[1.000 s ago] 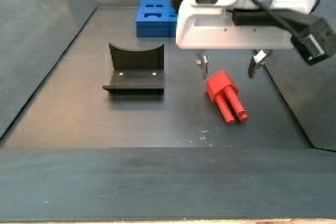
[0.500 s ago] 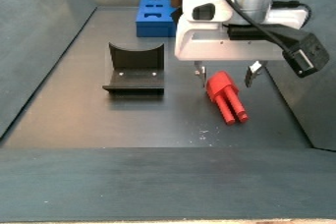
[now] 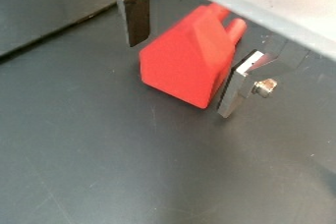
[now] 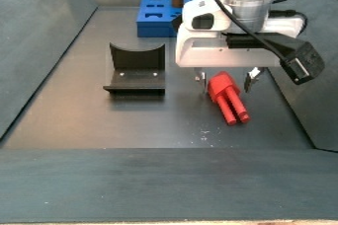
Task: Pick up the 3 prong object. Move up. Rotate the 3 prong object. Place the 3 prong object on the fixture. Regrasp the 3 prong object. Move to above the board. Insert the 3 prong object.
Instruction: Rotate the 3 prong object, then move up.
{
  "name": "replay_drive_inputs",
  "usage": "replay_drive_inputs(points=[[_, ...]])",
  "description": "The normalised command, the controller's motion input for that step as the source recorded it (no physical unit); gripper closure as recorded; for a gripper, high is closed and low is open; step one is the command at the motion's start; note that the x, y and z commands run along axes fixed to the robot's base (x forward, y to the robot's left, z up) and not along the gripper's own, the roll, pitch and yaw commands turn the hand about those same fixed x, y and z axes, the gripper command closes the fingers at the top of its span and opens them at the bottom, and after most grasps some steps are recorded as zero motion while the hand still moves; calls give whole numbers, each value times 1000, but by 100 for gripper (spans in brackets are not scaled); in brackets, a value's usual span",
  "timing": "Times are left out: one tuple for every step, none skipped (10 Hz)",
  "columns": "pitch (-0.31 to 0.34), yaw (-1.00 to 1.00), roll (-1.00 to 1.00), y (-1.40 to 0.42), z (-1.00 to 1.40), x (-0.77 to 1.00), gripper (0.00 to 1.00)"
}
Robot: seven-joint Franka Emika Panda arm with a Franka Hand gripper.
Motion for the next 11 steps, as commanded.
replay_drive_inputs(points=[[-122,6,-175,23,-268,33,0],[-133,2,-178,24,-216,30,0],[-142,0,-178,24,-187,28,0],[0,0,0,0,0,0,100],[0,0,0,0,833,0,100],[16,-1,2,0,799,-21,100],[29,-4,10,4,737,-30,100],[52,-13,34,7,589,-20,100],[74,-16,51,9,467,-17,100],[87,-18,76,7,309,-16,100],[89,-16,89,3,232,-18,100]])
